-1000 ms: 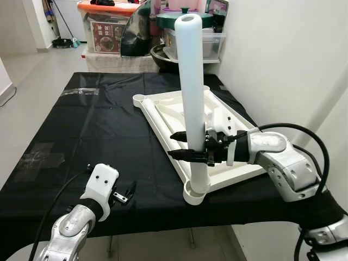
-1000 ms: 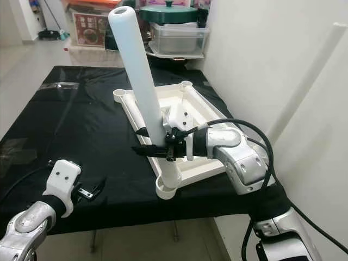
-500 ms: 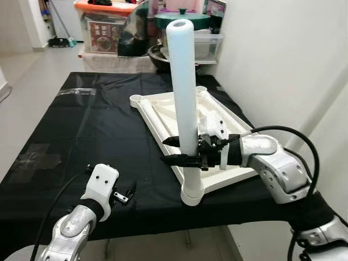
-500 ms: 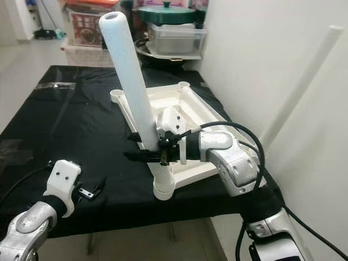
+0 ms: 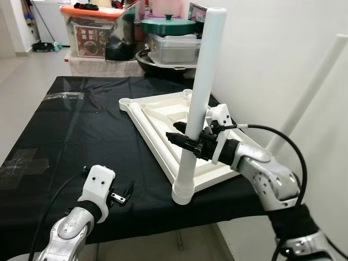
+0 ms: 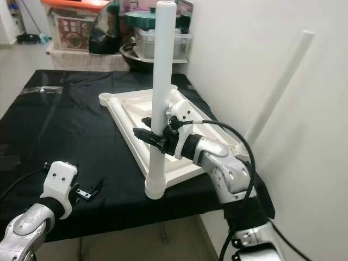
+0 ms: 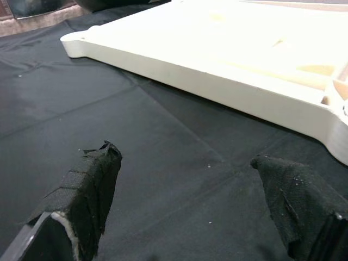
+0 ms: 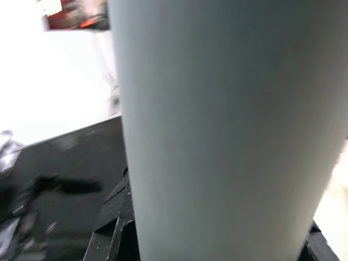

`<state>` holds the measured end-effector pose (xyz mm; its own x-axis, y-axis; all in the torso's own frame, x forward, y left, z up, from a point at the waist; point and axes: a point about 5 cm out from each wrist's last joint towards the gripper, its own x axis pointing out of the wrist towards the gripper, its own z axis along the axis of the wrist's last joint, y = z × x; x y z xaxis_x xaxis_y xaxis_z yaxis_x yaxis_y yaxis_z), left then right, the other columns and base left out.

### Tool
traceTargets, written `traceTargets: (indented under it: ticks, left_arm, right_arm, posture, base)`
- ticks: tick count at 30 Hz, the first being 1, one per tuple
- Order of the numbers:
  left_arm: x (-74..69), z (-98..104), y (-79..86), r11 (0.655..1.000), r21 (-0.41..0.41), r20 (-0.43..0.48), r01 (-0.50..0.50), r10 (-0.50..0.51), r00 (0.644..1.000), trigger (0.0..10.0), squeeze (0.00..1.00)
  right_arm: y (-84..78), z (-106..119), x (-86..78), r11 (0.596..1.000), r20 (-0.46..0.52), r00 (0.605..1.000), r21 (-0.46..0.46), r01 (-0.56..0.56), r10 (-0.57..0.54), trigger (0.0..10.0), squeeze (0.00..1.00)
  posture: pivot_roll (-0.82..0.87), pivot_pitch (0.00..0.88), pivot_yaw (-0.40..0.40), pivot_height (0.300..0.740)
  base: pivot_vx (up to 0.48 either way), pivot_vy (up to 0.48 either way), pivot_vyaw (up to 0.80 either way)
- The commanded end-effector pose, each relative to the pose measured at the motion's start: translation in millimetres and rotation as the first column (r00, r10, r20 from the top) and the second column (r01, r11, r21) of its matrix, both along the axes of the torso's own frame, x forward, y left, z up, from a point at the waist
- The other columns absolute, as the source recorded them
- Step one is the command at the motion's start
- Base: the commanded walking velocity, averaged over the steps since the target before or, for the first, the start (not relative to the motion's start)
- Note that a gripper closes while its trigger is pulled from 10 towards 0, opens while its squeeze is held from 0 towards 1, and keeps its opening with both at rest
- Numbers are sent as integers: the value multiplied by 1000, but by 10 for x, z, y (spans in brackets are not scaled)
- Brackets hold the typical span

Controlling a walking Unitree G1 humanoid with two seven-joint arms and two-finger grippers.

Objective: Building children table

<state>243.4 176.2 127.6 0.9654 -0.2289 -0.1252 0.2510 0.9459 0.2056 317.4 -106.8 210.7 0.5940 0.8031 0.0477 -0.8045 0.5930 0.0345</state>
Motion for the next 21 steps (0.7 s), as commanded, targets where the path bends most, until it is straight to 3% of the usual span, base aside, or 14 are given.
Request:
traceTargets:
  ticks: [1,4,5,6,7,8,9,10,11,12,13,15,17,21]
  left_arm:
    - [-2,-30,-12,1000,-4,-14,-2,2,1000,10000,0]
    - [2,-30,-9,1000,-2,-13,-3,3,1000,10000,0]
    - [6,-24,2,1000,1,-12,-8,8,1000,10000,0]
    - [6,-24,2,1000,1,-12,-8,8,1000,10000,0]
    - [12,-21,8,1000,6,-11,-12,12,1000,10000,0]
    - [12,-21,8,1000,6,-11,-12,12,1000,10000,0]
    - [16,-19,11,1000,8,-10,-14,15,1000,10000,0]
    - [16,-19,11,1000,8,-10,-14,15,1000,10000,0]
    - [29,-15,14,1000,12,-9,-19,19,1000,10000,0]
    - [29,-15,14,1000,12,-9,-19,19,1000,10000,0]
    - [41,-13,17,1000,13,-10,-25,25,1000,10000,0]
    - [41,-13,17,1000,13,-10,-25,25,1000,10000,0]
    - [65,-5,22,999,15,-5,-38,38,999,10000,0]
    - [74,-11,28,999,16,-4,-48,48,999,10000,0]
  right_arm:
    - [6,-215,-7,999,-97,995,-44,25,-30,10000,0]
    - [-1,-250,-3,990,-111,984,-19,139,-140,10000,0]
    - [-94,-372,24,913,-151,900,-79,401,-409,10000,0]
    - [-94,-372,24,913,-151,900,-79,401,-409,10000,0]
    - [-177,-462,22,803,-172,785,-128,582,-596,10000,0]
    - [-177,-462,22,803,-172,785,-128,582,-596,10000,0]
    - [-234,-518,9,717,-177,695,-166,677,-697,10000,0]
    - [-234,-518,9,717,-177,695,-166,677,-697,10000,0]
    - [-275,-547,38,628,-207,595,-189,755,-777,10000,0]
    - [-275,-547,38,628,-207,595,-189,755,-777,10000,0]
    - [-274,-533,78,581,-225,541,-186,793,-811,10000,0]
    - [-274,-533,78,581,-225,541,-186,793,-811,10000,0]
    - [-235,-419,150,491,-236,451,-150,858,-861,10000,0]
    - [-156,-365,154,475,-247,436,-127,871,-866,10000,0]
  posture:
    - [119,0,-117,740]
    - [118,0,-114,740]
    - [122,0,-111,740]
    - [122,0,-111,740]
    - [122,0,-109,740]
    - [122,0,-109,740]
    - [122,0,-109,740]
    - [122,0,-109,740]
    - [121,0,-108,740]
    - [121,0,-108,740]
    - [121,0,-108,740]
    - [121,0,-108,740]
    - [129,0,-117,740]
    - [128,0,-119,740]
  base:
    - [0,0,0]
    - [0,0,0]
    - [0,0,0]
    - [0,0,0]
    - [0,0,0]
    - [0,0,0]
    - [0,0,0]
    - [0,0,0]
    - [0,0,0]
    - [0,0,0]
    - [0,0,0]
    - [0,0,0]
    - [0,0,0]
    - [0,0,0]
